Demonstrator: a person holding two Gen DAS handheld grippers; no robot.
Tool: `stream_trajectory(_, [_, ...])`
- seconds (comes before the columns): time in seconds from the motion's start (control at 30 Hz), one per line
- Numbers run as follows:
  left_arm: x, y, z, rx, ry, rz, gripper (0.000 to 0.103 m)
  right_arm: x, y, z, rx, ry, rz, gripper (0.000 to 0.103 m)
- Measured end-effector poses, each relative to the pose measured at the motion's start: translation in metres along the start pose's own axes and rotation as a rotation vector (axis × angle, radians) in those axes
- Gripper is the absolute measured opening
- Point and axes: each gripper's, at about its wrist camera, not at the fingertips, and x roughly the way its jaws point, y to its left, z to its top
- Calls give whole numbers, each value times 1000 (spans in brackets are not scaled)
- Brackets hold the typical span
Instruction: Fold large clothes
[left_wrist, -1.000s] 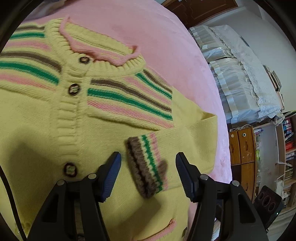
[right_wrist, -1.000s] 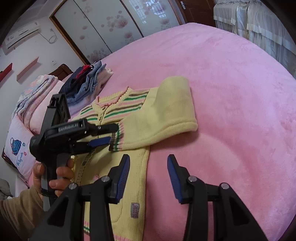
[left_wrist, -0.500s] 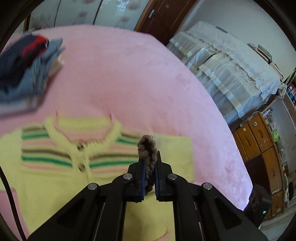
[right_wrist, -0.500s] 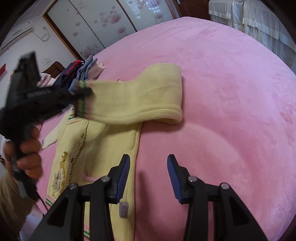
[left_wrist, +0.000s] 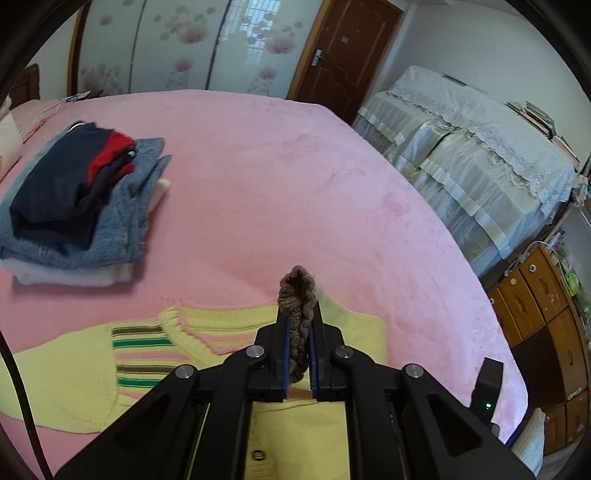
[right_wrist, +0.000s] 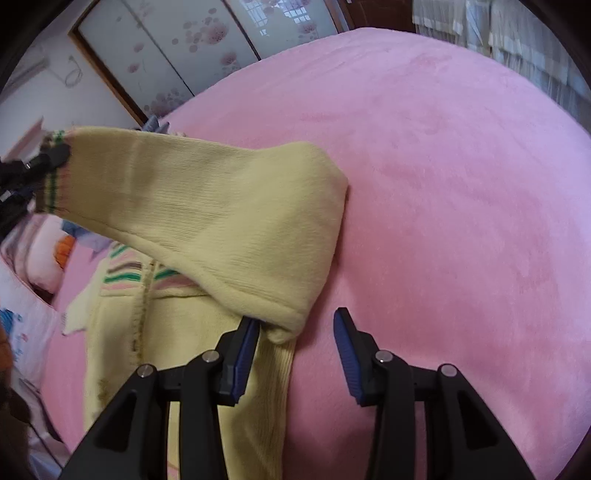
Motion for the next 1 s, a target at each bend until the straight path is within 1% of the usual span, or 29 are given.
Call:
stream_trajectory(0.03, [1, 11, -5, -17, 7, 13, 6, 0, 5, 0, -26, 3, 0, 18])
stream_trajectory(0.07, [3, 22, -10, -35, 17, 27, 6, 0, 10, -1, -56, -2, -25, 17])
stream_trajectory(0.13, [12, 44, -19, -76, 43, 58, 6, -1, 19, -3, -113, -13, -77, 17])
stream_trajectory(0.17, [19, 59, -27, -109, 70, 72, 6, -1, 23, -5, -138, -13, -97, 17])
stream_trajectory(0.27, [44, 91, -51, -161, 144, 123, 6, 2, 27, -6, -169, -1, -124, 18])
stream_trajectory(0.33, [58, 107, -67, -192, 193, 144, 6, 0, 27, -5, -162, 8, -120, 20])
stream_trajectory(0.4, [69, 120, -78, -228, 230, 144, 13, -3, 25, -4, -154, 26, -97, 26])
stream_trajectory(0.43, [71, 125, -81, -248, 235, 131, 18, -5, 26, -3, -154, 32, -85, 29])
stream_trajectory(0.5, [68, 134, -81, -289, 231, 74, 28, -18, 25, -4, -161, 25, -52, 38])
stream_trajectory(0.53, [66, 136, -79, -301, 232, 48, 39, -26, 27, -4, -165, 17, -31, 40])
stream_trajectory(0.57, [65, 138, -78, -305, 225, 36, 52, -35, 26, -3, -165, 5, -2, 44])
stream_trajectory(0.6, [63, 138, -77, -303, 210, 40, 57, -43, 24, -2, -162, -8, 23, 51])
stream_trajectory(0.63, [62, 138, -76, -293, 199, 53, 60, -51, 22, 0, -152, -28, 43, 56])
stream_trajectory(0.67, [62, 137, -75, -278, 194, 68, 60, -57, 19, 5, -135, -52, 49, 68])
stream_trajectory(0.7, [64, 137, -73, -266, 196, 68, 60, -60, 17, 10, -115, -68, 46, 75])
stream_trajectory(0.73, [65, 135, -72, -259, 197, 64, 60, -60, 13, 18, -92, -85, 43, 75])
stream_trajectory(0.77, [67, 133, -71, -247, 201, 68, 54, -56, 9, 26, -70, -89, 34, 75])
stream_trajectory(0.8, [70, 130, -69, -229, 207, 70, 46, -48, 5, 36, -47, -85, 16, 75])
stream_trajectory(0.83, [73, 126, -68, -203, 219, 77, 29, -42, -1, 41, -27, -77, -2, 75])
stream_trajectory(0.87, [78, 121, -65, -187, 235, 91, 19, -32, -6, 48, -4, -61, -14, 75])
stream_trajectory(0.97, [80, 117, -62, -158, 245, 118, 16, 5, -22, 63, 82, 8, -4, 75])
stream_trajectory(1.0, [80, 116, -61, -146, 244, 121, 15, 14, -25, 66, 94, 25, -2, 69])
